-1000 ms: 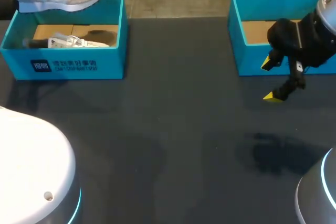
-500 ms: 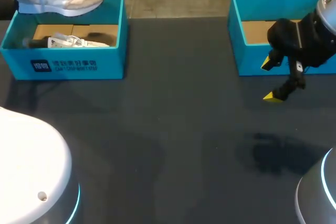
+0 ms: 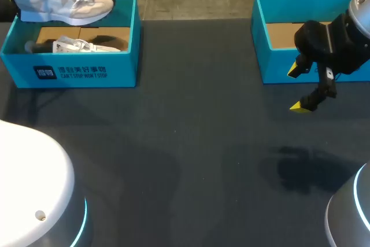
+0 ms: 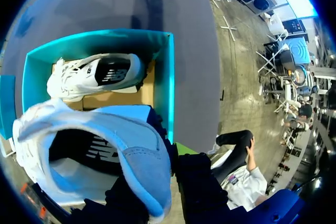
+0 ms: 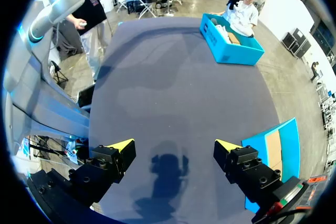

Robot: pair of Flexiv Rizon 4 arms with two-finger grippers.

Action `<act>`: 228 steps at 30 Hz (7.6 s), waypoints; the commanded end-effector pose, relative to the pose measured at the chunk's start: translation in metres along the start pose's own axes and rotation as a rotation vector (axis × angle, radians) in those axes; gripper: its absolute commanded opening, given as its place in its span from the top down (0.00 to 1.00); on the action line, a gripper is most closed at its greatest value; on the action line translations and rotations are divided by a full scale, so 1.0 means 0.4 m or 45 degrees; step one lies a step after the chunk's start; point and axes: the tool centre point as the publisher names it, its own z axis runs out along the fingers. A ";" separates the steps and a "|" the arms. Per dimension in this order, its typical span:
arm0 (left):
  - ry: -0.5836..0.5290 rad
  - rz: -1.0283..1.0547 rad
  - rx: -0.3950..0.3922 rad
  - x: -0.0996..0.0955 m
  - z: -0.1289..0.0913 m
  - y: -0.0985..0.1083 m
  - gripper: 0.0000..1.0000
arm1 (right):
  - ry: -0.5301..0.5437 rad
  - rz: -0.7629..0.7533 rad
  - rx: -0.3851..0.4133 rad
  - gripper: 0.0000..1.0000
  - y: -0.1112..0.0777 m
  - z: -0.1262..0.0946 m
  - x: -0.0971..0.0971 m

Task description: Take the shoe out of the shoebox, open the shoe tongue, remove and reinsert the insole, then place the shoe into the shoebox

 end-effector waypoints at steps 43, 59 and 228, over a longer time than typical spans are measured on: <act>-0.001 0.008 0.027 -0.077 0.143 0.070 1.00 | 0.007 0.001 0.005 0.00 0.005 0.003 -0.007; -0.023 0.006 0.008 -0.099 0.237 0.076 1.00 | 0.007 0.001 0.005 0.00 0.005 0.003 -0.007; -0.375 0.154 0.127 -0.145 0.195 -0.288 0.34 | 0.007 0.001 0.005 0.00 0.005 0.003 -0.007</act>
